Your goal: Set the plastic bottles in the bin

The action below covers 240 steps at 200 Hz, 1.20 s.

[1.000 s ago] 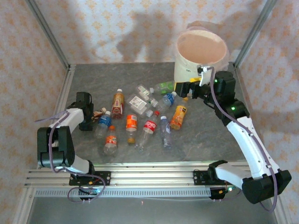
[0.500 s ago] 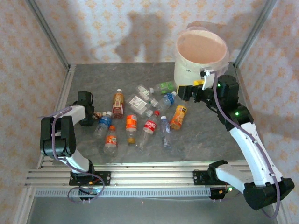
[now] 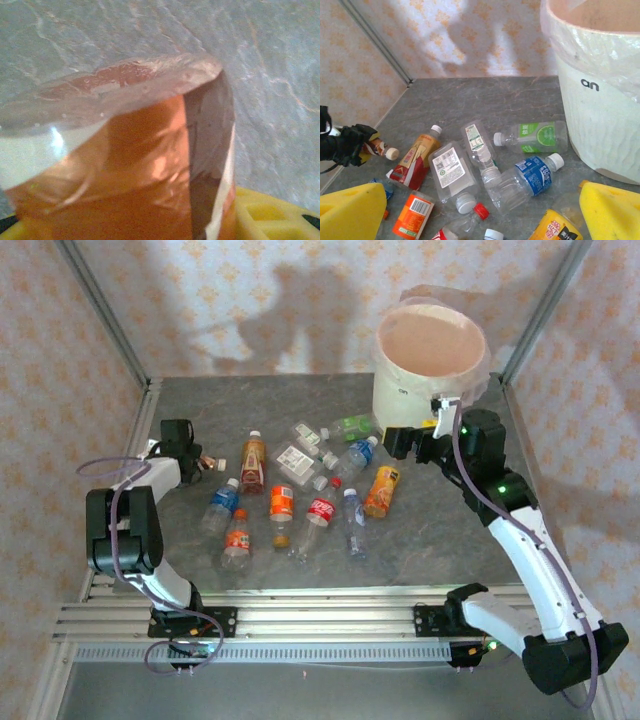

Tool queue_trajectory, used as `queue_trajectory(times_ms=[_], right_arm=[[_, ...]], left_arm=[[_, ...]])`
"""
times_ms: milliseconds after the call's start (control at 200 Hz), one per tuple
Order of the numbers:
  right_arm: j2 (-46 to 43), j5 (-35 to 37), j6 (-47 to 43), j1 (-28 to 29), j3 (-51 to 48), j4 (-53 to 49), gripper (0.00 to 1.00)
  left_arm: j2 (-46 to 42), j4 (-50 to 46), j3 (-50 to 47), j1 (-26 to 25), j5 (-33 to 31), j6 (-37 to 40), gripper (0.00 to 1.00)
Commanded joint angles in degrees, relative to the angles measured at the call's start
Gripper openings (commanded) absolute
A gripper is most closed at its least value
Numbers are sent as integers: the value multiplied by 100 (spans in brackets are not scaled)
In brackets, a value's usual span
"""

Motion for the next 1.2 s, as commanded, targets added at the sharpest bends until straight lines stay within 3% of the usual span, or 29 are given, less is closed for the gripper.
queue_trajectory(times_ms=[0,320,500,706,871,1006,1196], right_arm=[[-116,320,95,40,-124,335,99],[-57,-262,602,38,-386,963,99],[179,-1016,773,135,-287,1098,99],[502,-876,650,628,-142,830,99],[565,-648,1193,974,-451,1385,99],[549,-934,1354,1198,-677,1880,99],[663,-1316,1381,1363,-731,2128,99]], left_arm=[[-368,250,216,16,517,484,45],[-1261,597,846,-805,1554,1887,45],[-1387,739,1167,-1686,2191,2109,46],[-1419,1038,1413,-2783,2612,2346,47],[-1281,1148,1495,-3525,2877,2711,47],[-1169,1386,1453,-3820,2930,2720,46],[-888,1608,1690,-4031,3552,2733,46]])
